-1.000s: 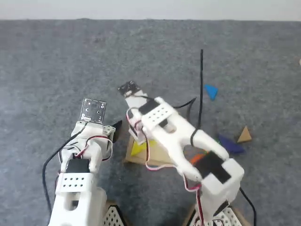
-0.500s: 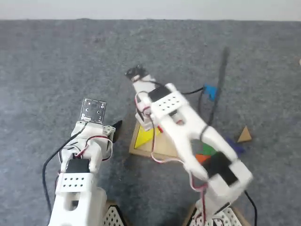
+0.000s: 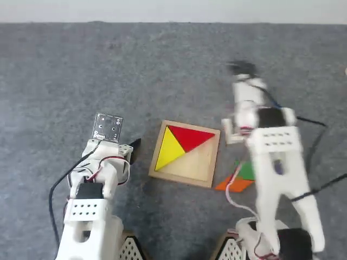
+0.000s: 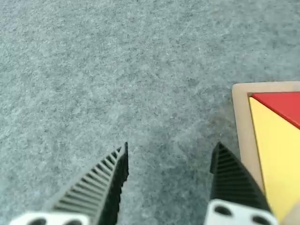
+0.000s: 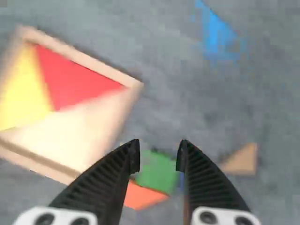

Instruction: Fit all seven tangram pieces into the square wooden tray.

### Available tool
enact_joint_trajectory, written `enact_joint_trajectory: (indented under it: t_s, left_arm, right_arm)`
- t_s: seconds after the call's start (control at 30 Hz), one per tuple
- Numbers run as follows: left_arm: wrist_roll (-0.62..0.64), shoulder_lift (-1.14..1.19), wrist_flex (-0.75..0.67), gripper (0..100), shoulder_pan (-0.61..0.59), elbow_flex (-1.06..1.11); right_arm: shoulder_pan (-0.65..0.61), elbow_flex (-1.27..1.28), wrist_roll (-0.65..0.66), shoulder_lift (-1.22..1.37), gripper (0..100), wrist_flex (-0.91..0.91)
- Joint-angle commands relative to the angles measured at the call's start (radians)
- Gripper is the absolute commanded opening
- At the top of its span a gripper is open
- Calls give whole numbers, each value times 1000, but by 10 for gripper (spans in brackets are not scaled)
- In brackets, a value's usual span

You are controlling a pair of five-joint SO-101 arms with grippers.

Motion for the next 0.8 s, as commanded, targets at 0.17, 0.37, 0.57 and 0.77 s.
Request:
enact_joint_trajectory:
  t_s: [0.17, 0.37, 0.57, 0.77]
  left_arm:
    - [5, -23, -23, 280, 2, -8]
    - [5, -23, -25, 280, 2, -8]
    - [5, -21, -25, 280, 2, -8]
    - [5, -21, -25, 280, -3, -8]
  right_arm:
    - [246, 258, 224, -61, 155, 2]
    - [262, 430, 267, -222, 155, -45]
    - [93, 543, 273, -348, 155, -41]
    - [-99, 548, 399, -323, 155, 73]
